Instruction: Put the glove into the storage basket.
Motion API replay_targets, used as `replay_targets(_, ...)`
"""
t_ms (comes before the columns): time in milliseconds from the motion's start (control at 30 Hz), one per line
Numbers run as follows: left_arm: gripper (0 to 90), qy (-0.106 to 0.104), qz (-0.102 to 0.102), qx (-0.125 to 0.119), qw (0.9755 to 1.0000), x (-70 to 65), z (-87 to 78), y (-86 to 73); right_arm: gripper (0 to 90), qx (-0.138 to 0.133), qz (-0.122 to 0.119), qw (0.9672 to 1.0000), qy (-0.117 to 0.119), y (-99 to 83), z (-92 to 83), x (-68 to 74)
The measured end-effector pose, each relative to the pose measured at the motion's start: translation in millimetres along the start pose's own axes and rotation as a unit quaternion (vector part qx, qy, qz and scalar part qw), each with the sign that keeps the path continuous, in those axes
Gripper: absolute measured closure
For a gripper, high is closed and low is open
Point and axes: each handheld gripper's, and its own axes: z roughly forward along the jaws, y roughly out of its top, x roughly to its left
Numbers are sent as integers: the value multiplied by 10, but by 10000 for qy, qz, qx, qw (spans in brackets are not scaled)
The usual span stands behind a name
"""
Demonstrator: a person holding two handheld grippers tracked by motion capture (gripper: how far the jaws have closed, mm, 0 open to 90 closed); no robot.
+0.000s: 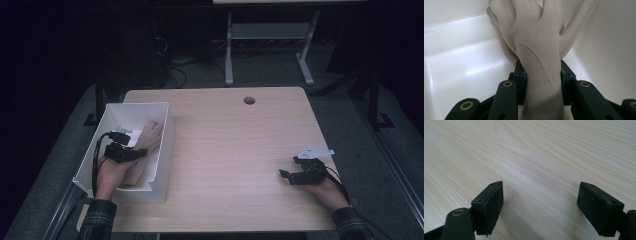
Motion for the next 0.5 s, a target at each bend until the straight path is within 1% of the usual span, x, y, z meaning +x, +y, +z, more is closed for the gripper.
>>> replay_targets(167,653,-19,-27,55,10000,7,18,-6,209,-1,-2,10000,-1,0,0,0)
replay_targets(233,641,-57,-48,98,9999,10,47,-16,209,-2,-2,10000,-2,-1,0,0)
replay_targets(267,631,-57,-48,98,9999,10,47,-16,209,-2,-2,10000,-2,-1,0,0)
replay_targets(300,605,-117,-82,182,9997,20,73,-21,209,-1,-2,10000,-1,0,0,0)
replay_targets(333,578,-117,-82,182,9997,20,73,-21,209,-1,-2,10000,-1,0,0,0)
replay_targets(367,578,-118,-92,246,9996,22,97,-27,209,-3,1,10000,-1,0,0,1)
replay_targets(433,506,-104,-47,338,9994,18,127,-33,209,-3,2,10000,-3,0,0,1)
replay_targets(467,439,-112,-34,363,9993,10,136,-33,209,-3,-1,10000,-2,-1,0,0)
replay_targets(500,397,-152,-31,364,9992,8,141,-28,209,-3,-2,10000,-2,-1,0,0)
